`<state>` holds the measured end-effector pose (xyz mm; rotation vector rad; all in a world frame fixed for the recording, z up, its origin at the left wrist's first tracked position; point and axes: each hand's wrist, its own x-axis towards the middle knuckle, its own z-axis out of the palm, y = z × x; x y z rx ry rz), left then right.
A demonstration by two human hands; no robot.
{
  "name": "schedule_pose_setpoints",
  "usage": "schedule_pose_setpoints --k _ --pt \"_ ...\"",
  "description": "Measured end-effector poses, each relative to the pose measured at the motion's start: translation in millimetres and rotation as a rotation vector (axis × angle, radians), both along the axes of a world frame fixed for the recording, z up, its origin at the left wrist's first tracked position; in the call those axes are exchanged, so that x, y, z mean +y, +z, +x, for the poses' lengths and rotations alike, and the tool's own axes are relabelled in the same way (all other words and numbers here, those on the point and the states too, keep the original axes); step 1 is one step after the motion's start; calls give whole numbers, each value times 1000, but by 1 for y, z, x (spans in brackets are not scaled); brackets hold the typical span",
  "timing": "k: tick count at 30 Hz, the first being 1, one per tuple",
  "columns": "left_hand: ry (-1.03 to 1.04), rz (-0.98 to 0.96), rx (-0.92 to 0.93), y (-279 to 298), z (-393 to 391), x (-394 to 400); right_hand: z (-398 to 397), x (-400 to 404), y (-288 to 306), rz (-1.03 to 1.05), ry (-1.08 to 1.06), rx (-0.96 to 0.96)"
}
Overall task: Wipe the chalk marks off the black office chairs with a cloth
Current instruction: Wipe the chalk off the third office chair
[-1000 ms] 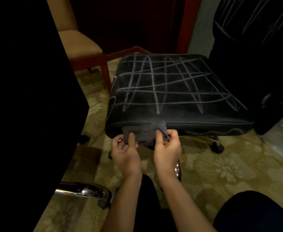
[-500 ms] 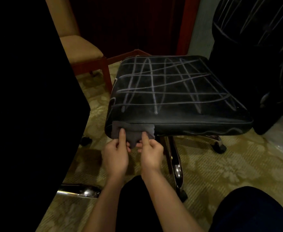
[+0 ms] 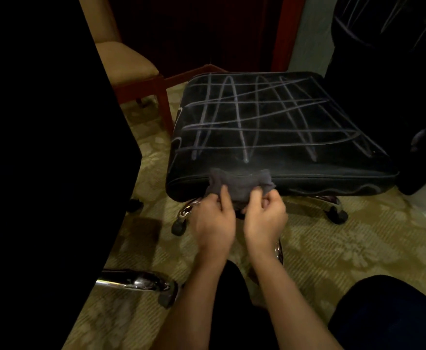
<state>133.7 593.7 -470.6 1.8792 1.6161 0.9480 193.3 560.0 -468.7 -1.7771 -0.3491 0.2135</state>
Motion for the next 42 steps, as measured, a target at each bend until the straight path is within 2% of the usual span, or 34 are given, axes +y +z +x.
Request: schedule_pose_setpoints --k 4,8,15,23,29,35,37,39,42 --pt "-4 24 265 -2 -37 13 -9 1 7 -283 235 -291" --pt "39 69 301 -2 -49 19 -19 10 -2 -247 338 -386" --pt "-167 94 432 10 -2 1 36 -13 -18 -209 117 -625" --pt "-267 127 607 10 -21 22 20 -4 -19 -202 269 -646" --pt "-204 52 495 12 -17 18 23 -4 -12 -146 236 -674" --pt "39 -49 135 12 2 12 19 7 -9 -158 336 -556" --pt "2 -64 142 13 18 5 40 -4 -13 -118 253 -487" --pt "-91 -43 230 18 35 -6 62 -17 -20 -102 161 -378" --pt "-154 -30 248 24 45 -14 69 -29 -18 -102 115 -330"
